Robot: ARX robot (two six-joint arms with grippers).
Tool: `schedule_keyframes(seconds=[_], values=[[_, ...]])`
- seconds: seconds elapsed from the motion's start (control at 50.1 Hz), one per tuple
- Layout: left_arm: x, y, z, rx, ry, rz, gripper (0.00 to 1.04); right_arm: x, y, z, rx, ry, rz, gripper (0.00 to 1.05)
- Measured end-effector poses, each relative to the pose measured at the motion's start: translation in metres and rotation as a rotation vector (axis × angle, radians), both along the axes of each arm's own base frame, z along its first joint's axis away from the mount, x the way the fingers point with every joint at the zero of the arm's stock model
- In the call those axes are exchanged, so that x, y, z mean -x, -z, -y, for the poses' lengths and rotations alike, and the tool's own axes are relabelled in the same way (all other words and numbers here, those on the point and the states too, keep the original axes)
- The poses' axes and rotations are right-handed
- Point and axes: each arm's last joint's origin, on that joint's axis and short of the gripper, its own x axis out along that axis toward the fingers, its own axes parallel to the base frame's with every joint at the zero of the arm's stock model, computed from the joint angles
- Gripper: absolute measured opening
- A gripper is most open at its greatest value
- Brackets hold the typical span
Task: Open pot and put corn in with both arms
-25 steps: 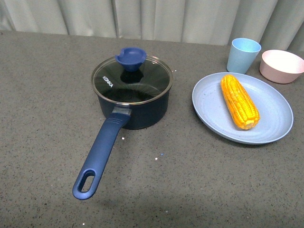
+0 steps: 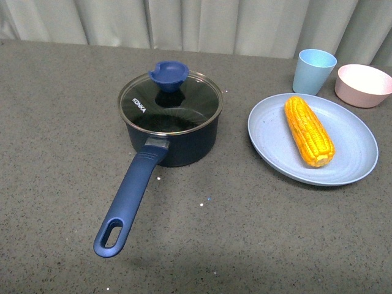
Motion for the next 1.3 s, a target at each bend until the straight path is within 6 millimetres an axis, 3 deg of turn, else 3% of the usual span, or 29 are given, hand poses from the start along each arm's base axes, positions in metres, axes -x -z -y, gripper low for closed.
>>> schedule_keyframes(seconds=[1.297], values=[[0.0000, 0.0000, 0.0000, 0.000, 0.000, 0.000, 0.98, 0.0000, 0.0000, 0.0000, 0.000, 0.000, 0.000, 0.96]])
